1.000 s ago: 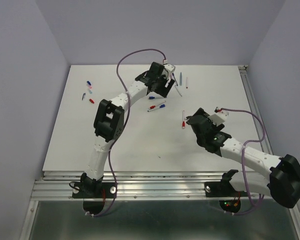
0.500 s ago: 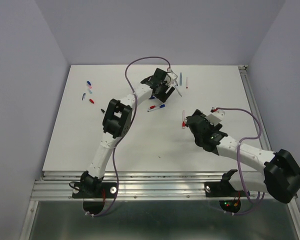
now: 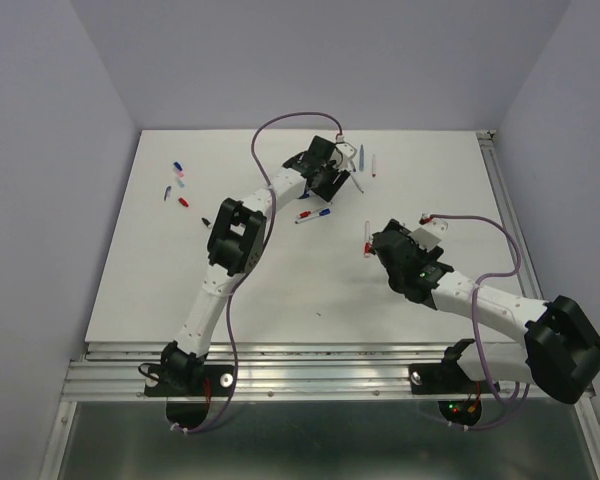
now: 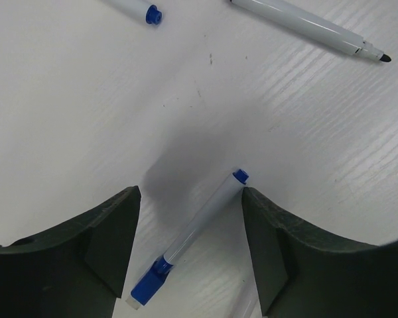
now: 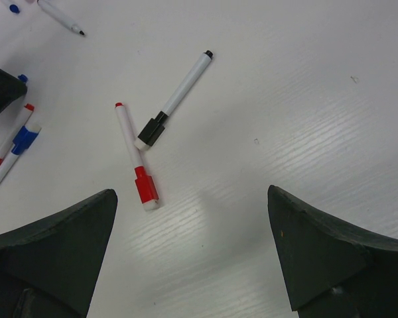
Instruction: Open the pen caps
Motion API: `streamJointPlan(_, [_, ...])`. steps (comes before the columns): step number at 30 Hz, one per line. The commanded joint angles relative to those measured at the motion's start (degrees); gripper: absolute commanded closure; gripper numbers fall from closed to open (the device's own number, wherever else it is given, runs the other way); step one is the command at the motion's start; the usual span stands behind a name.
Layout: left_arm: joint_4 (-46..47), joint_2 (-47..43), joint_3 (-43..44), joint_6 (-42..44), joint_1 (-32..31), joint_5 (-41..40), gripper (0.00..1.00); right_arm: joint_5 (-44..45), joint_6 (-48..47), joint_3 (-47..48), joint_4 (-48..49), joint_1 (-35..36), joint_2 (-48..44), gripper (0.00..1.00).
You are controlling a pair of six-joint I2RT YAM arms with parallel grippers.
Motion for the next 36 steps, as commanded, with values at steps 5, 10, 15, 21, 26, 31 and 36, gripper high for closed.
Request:
streamJointPlan(5, [-3.3, 0.1, -1.9, 1.4, 0.4, -2.0, 0.55, 0.7, -0.4, 2.6, 2.2, -0.3, 0.6, 0.0])
streamJointPlan(10, [-5.5, -1.5, -5.9, 1.4, 0.8, -2.0, 0.64, 0.2, -0.2, 3.0, 2.1, -0.3, 1.2, 0.0])
streamJointPlan(15, [-6.3, -1.9, -6.4, -0.8, 3.4, -0.6, 0.76, -0.6, -0.2, 3.0, 2.2, -0.3, 1.2, 0.0])
streamJointPlan(21, [-5.1, -2.6, -7.2, -2.7, 6.4, -0.9, 0.92, -0.5, -0.3, 3.4, 1.4, -0.3, 1.2, 0.0])
streamJointPlan(26, [-2.0, -4.1, -7.8, -4.9, 7.4, -2.0, 1.0, -1.5, -0.3, 3.4, 1.5, -0.3, 0.9, 0.0])
streamJointPlan(31, [0.0, -9.6, -7.6, -11.0, 8.8, -6.2, 1.0, -7.5, -3.2, 2.7, 5.2, -0.2, -0.9, 0.0])
streamJointPlan(36, [5.1, -25.3, -20.4, -21.5, 9.9, -6.7, 1.0, -22.0, -10.7, -2.4, 17.5, -0.2, -6.6, 0.0])
